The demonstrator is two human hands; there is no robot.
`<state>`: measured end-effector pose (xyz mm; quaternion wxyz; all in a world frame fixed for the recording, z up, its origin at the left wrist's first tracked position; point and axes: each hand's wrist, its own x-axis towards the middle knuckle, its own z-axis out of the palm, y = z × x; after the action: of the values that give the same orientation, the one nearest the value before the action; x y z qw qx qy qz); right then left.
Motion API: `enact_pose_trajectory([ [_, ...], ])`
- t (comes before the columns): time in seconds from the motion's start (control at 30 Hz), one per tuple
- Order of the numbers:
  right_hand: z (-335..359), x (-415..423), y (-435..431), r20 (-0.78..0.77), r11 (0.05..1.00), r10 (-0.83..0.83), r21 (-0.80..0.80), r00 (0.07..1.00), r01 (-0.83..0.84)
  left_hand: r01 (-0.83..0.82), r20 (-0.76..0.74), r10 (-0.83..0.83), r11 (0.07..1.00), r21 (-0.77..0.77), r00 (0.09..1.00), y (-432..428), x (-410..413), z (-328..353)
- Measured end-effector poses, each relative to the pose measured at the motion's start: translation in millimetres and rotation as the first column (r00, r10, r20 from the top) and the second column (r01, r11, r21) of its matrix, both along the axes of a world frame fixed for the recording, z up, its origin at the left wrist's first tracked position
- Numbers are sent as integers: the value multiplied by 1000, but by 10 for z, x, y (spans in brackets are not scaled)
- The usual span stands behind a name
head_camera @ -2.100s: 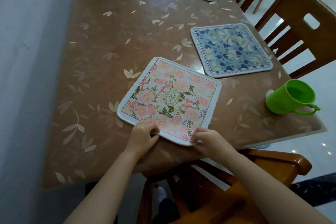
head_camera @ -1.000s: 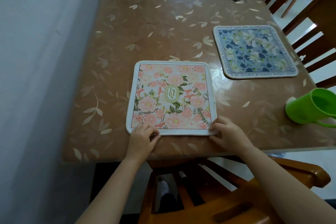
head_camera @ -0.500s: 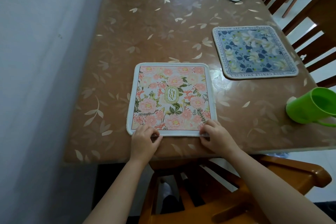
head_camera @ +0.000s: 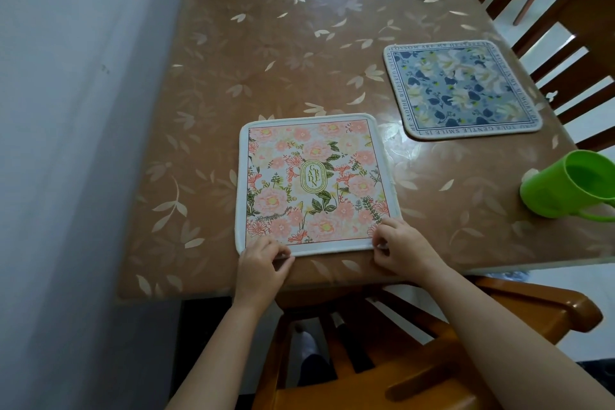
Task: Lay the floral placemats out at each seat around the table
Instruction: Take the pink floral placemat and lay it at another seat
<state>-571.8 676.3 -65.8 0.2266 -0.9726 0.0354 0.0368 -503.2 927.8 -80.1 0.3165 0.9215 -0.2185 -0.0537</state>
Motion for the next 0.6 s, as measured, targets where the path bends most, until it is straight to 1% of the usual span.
enact_pose_trajectory([
  [0.1, -3, -8, 11, -17, 1000, -19, 13, 1000, 19, -56, 7, 56, 998, 7, 998, 89, 8, -7],
  [0.23, -9, -22, 18, -38, 999, -48, 23, 998, 49, -45, 22, 45, 998, 35, 999, 104, 12, -15],
  [0.6, 34, -48, 67, -64, 996, -78, 38, 995, 80, -24, 49, 21, 999, 42, 999, 134, 9, -24],
])
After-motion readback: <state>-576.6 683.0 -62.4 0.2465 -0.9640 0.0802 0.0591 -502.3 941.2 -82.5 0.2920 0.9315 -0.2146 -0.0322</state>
